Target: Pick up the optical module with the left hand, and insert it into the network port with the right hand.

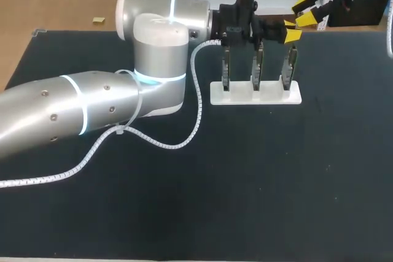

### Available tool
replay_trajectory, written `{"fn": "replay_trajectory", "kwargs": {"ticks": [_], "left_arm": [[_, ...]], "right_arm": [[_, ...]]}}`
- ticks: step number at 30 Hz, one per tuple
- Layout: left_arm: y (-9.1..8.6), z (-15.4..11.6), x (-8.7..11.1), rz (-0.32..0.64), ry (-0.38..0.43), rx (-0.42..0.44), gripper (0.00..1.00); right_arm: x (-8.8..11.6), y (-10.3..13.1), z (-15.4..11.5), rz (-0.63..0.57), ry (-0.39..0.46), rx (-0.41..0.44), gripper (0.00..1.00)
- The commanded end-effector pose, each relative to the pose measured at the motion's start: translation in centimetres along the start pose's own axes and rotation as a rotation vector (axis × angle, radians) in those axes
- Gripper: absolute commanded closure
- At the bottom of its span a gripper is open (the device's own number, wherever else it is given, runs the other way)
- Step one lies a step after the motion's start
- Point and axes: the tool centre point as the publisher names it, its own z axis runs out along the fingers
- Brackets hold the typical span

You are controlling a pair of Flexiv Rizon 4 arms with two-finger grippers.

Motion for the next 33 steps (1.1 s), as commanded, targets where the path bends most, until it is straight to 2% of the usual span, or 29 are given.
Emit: {"fn": "replay_trajectory", "kwargs": {"ticks": [1,12,13,14,15,23,28,30,33], "left_arm": [[0.2,0.1,0.0,0.000,0.000,0.003,1.00],[0.2,0.1,0.0,0.000,0.000,0.003,1.00],[0.2,0.1,0.0,0.000,0.000,0.003,0.82],[0.2,0.1,0.0,0.000,0.000,0.003,0.54],[0.2,0.1,0.0,0.000,0.000,0.003,0.00],[0.0,0.0,0.0,0.006,0.007,0.010,0.00],[-0.4,-0.7,0.0,0.007,0.038,-0.007,0.00],[-0.5,-1.0,0.1,0.037,0.094,-0.034,0.00],[-0.5,-1.4,0.5,0.025,0.094,-0.034,0.00]], "right_arm": [[0.0,0.3,0.1,0.000,0.001,0.006,1.00],[0.0,0.2,0.1,0.000,-0.001,0.004,1.00],[0.0,0.2,0.1,-0.001,-0.001,0.004,1.00],[0.0,0.2,0.2,-0.002,-0.001,0.004,1.00],[0.0,0.2,0.2,-0.002,-0.001,0.004,1.00],[-0.1,0.1,0.2,-0.002,-0.008,0.008,1.00],[0.0,0.0,0.0,-0.001,-0.011,0.016,1.00],[0.0,-0.1,-0.1,0.000,-0.012,0.019,1.00],[0.0,-0.1,-0.2,0.001,-0.014,0.026,1.00]]}}
